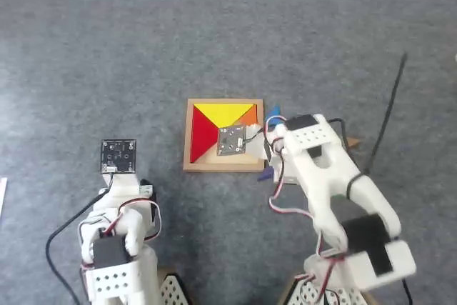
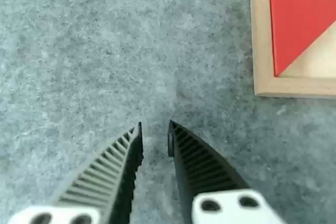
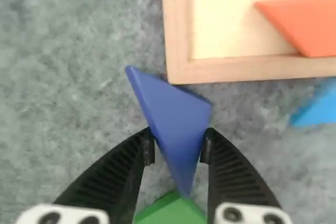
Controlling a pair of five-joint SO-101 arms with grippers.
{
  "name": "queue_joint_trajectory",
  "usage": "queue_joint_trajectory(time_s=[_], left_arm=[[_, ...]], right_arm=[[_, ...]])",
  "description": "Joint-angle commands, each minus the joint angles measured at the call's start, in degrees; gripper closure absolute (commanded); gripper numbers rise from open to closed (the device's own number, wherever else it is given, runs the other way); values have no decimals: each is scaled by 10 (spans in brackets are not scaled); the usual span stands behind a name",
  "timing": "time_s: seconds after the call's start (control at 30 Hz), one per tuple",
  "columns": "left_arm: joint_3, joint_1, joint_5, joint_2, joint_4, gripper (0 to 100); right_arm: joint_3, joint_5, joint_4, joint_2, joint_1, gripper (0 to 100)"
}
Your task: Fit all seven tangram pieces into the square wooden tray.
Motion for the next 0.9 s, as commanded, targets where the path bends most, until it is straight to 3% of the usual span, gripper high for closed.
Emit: queue_joint_trajectory(time_s=[0.0, 0.23, 0.4, 0.6, 0.87], left_arm=[[-7, 2, 0, -11, 2, 919], [-7, 2, 0, -11, 2, 919], [-7, 2, 0, -11, 2, 919], [-7, 2, 0, -11, 2, 919], [-7, 2, 0, -11, 2, 919]], right_arm=[[4, -28, 2, -74, -1, 854], [15, -62, -31, -86, -6, 854], [53, -4, -38, -80, -14, 845], [69, 33, -44, -82, -30, 714], [89, 105, -42, -118, -62, 714]])
